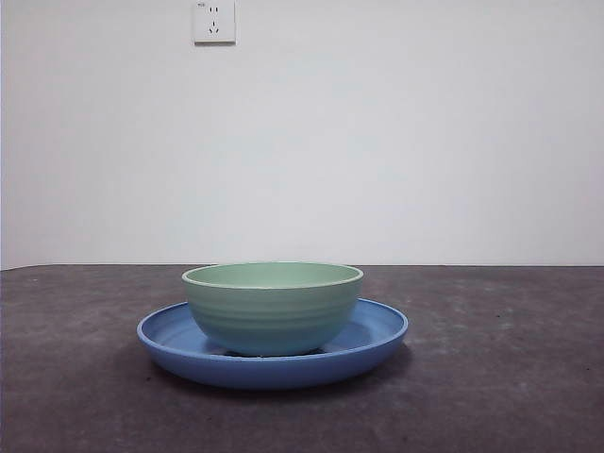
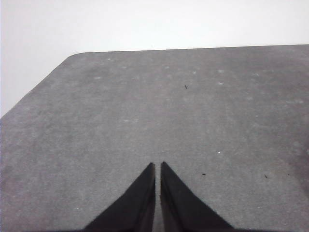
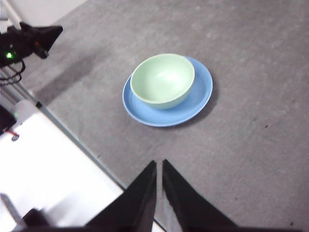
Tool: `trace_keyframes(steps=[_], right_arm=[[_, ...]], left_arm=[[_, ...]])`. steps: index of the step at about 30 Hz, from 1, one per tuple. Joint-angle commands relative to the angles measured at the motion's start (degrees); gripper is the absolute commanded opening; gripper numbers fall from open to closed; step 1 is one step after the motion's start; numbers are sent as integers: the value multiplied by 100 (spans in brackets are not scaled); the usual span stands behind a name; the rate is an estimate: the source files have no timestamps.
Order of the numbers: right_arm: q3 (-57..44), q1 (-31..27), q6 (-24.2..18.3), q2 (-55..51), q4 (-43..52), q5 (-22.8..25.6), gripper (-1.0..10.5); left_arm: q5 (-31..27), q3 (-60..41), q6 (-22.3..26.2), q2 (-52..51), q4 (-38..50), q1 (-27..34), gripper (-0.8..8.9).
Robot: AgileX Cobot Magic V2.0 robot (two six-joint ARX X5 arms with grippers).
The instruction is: Place the green bowl on the blue plate
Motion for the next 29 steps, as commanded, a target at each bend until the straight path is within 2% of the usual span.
trace_keyframes(steps=[1, 4, 11, 14, 19, 25, 29], right_arm=[[9, -293, -87, -164, 107, 9, 18], [-258, -750, -424, -400, 658, 44, 18], [-2227, -1878, -433, -1202, 3832, 46, 18], [-3136, -2315, -437, -1530, 4822, 479, 18], [-4304, -2710, -433, -1947, 5779, 1180, 18], [-5278, -2796, -431, -2190, 6371, 2037, 18], [-5716, -2796, -428, -2288, 6710, 2216, 18]], left_arm=[[-15, -118, 90, -13, -31, 11, 19], [-15, -118, 90, -13, -31, 11, 19], [-15, -118, 90, -13, -31, 11, 19], [-15, -118, 90, -13, -31, 9, 19], [-15, -118, 90, -13, -28, 11, 19], [-15, -118, 90, -13, -31, 11, 19], [-15, -118, 90, -13, -31, 11, 19]])
